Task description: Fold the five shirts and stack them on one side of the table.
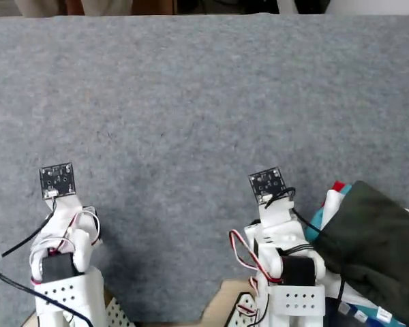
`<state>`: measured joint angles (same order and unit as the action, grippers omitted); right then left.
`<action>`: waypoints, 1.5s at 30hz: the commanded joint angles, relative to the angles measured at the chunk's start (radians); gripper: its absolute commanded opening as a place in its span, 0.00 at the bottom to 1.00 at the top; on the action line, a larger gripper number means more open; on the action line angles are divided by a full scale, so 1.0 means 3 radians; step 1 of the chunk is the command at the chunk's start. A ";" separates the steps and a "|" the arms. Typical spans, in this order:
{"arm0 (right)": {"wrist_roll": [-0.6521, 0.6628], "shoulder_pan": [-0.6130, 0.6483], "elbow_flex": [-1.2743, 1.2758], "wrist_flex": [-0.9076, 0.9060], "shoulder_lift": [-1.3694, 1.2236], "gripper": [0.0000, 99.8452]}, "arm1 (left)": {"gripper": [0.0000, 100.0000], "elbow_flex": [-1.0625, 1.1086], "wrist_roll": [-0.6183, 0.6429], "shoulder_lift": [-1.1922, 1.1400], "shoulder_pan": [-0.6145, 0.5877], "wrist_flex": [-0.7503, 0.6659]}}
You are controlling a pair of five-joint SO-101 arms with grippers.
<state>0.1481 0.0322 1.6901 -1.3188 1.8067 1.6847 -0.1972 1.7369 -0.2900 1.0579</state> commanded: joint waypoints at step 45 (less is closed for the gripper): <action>0.0031 0.0008 -0.0008 -0.0020 0.0376 0.01 | 0.02 0.0020 -0.0015 0.0274 -0.0026 0.0716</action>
<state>0.1481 0.0322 1.6901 -1.3188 1.8067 1.6832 -0.1972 1.8136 -0.2900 1.2697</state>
